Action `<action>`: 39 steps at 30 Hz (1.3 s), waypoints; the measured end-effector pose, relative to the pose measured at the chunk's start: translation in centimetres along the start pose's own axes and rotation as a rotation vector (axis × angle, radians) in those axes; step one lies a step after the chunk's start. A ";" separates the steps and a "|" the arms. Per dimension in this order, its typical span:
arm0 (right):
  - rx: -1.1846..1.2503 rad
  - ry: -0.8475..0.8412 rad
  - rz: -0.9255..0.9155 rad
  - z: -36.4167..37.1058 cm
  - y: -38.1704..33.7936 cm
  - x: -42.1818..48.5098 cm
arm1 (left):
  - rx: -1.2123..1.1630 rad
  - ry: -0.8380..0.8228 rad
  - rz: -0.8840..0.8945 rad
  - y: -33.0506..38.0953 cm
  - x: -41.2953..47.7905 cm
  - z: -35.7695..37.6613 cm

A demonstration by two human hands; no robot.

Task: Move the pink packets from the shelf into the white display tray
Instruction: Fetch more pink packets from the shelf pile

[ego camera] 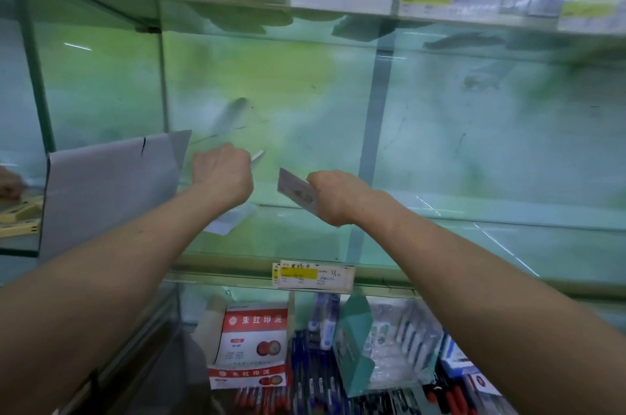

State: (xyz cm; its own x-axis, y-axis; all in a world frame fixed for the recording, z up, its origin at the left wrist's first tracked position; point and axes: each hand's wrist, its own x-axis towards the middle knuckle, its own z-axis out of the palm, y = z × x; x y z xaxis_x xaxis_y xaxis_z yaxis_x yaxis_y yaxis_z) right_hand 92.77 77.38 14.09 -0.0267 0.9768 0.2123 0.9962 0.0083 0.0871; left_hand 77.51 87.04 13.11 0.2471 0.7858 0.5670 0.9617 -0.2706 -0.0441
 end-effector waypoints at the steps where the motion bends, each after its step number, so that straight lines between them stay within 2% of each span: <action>1: -0.001 0.007 0.015 -0.2 0.5 -0.6 | 0.004 0.011 0.015 0.8 -0.1 -0.5; 16: -0.027 0.090 0.261 -3.5 10.1 -12.1 | -0.155 -0.016 0.201 17.2 -5.2 -6.8; 28: -0.112 0.126 0.440 -5.3 18.1 -25.6 | -0.288 -0.001 0.336 29.0 -13.6 -13.4; 39: -0.126 0.026 0.588 -4.5 20.3 -37.9 | -0.336 -0.055 0.495 35.9 -23.2 -16.3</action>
State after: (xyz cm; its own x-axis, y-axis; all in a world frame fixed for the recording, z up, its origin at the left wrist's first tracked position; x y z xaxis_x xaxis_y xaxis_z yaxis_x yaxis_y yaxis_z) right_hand 113.60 39.57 12.22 0.5220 0.8046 0.2831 0.8272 -0.5585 0.0623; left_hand 104.32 50.04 11.80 0.6708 0.5466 0.5013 0.6425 -0.7659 -0.0247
